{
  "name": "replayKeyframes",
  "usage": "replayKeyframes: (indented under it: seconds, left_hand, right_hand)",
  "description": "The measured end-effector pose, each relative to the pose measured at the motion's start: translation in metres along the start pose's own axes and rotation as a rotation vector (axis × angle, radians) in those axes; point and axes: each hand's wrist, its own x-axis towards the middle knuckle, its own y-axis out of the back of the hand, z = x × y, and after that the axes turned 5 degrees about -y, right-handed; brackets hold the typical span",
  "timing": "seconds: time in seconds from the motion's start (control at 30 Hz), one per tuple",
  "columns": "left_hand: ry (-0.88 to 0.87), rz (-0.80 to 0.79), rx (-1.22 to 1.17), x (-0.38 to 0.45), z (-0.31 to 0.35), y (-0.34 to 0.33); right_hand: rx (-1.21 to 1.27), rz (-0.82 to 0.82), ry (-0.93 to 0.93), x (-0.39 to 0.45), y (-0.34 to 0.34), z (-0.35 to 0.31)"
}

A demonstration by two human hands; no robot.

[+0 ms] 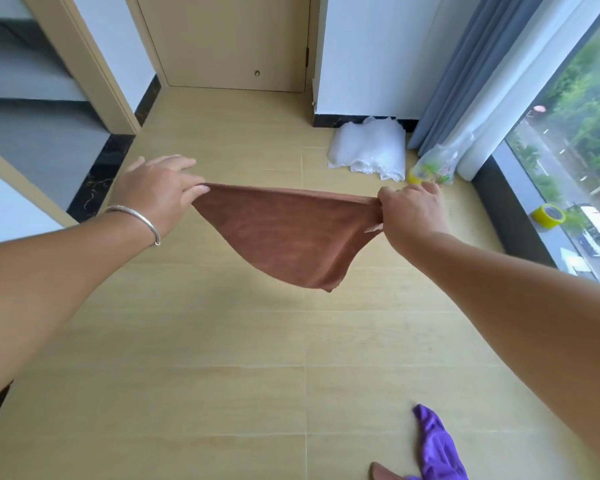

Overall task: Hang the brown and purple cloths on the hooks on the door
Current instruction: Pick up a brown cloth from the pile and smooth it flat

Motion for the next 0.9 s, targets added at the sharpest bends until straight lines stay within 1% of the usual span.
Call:
replayKeyframes:
  seconds: [0.07,0.17,0.27,0.43,0.53,0.57,0.7,0.83,0.9]
  left_hand:
    - [0.008,-0.064,-0.006,-0.029,0.008,-0.007]
    - [0.022,-0.218,-0.011,-0.089,0.022,-0.036]
    - [0.057,-0.355,0.001,-0.161,0.041,-0.085]
    - [0.138,-0.526,-0.049,-0.287,0.075,-0.184]
    - [0.143,-0.652,-0.078,-0.360,0.095,-0.239]
    - [0.140,-0.673,-0.100,-0.382,0.101,-0.254]
    - [0.144,-0.753,-0.151,-0.451,0.122,-0.298]
    - [0.124,-0.879,-0.180,-0.506,0.135,-0.327]
    - [0.143,-0.882,-0.206,-0.518,0.140,-0.336]
  right_hand:
    - [0.010,-0.050,0.027,-0.023,-0.014,0.008]
    - [0.054,-0.133,0.092,-0.074,-0.062,0.012]
    - [0.103,-0.230,0.163,-0.140,-0.123,0.010]
    - [0.083,-0.396,0.192,-0.256,-0.223,0.005]
    - [0.045,-0.547,0.205,-0.325,-0.279,0.000]
    - [0.047,-0.580,0.206,-0.346,-0.294,-0.001]
    - [0.050,-0.693,0.207,-0.418,-0.338,-0.005]
    - [0.038,-0.823,0.207,-0.463,-0.362,-0.008]
    - [0.076,-0.816,0.207,-0.474,-0.371,-0.010]
